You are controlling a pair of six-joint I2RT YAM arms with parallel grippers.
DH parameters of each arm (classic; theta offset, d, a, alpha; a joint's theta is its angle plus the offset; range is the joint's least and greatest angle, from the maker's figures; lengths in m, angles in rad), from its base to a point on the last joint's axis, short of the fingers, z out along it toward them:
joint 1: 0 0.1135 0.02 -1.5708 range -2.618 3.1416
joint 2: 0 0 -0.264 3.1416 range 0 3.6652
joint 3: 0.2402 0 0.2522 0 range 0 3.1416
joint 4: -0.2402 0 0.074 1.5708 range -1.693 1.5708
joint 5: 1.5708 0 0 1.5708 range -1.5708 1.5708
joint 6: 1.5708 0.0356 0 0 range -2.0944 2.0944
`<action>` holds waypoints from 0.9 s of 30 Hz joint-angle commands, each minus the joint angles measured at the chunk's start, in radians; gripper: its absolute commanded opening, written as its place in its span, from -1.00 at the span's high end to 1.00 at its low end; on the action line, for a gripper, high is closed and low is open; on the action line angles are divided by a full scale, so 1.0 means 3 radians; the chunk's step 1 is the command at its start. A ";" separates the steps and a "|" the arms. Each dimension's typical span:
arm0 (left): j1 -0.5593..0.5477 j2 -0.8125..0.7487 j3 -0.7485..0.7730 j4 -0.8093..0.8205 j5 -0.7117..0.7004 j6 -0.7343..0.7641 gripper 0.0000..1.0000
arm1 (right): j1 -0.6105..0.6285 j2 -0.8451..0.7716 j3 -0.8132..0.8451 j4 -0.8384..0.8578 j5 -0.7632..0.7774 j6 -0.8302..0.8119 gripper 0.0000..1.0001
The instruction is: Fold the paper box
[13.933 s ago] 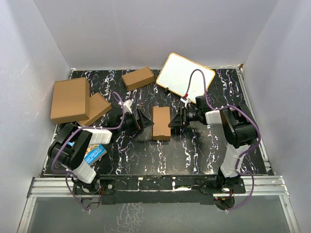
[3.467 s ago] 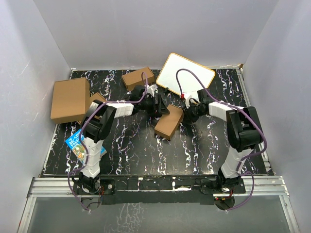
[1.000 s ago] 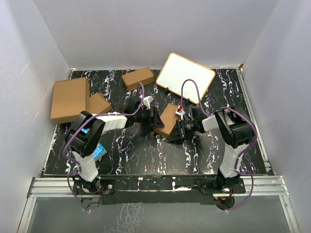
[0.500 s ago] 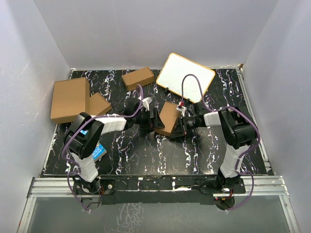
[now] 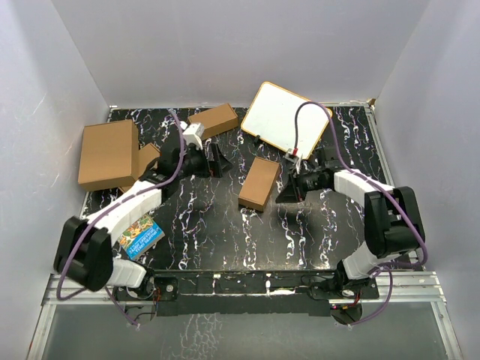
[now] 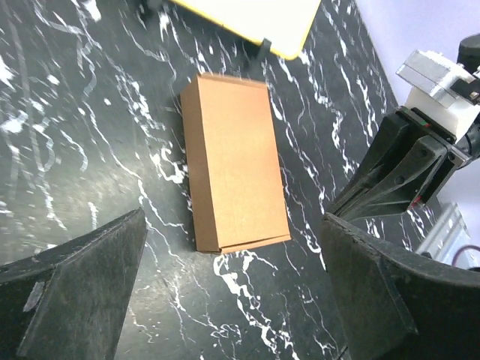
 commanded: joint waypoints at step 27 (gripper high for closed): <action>0.0241 -0.1170 0.0121 -0.0745 -0.0727 0.0562 -0.95 | -0.1079 -0.1303 0.1081 -0.0295 0.0509 -0.0257 -0.97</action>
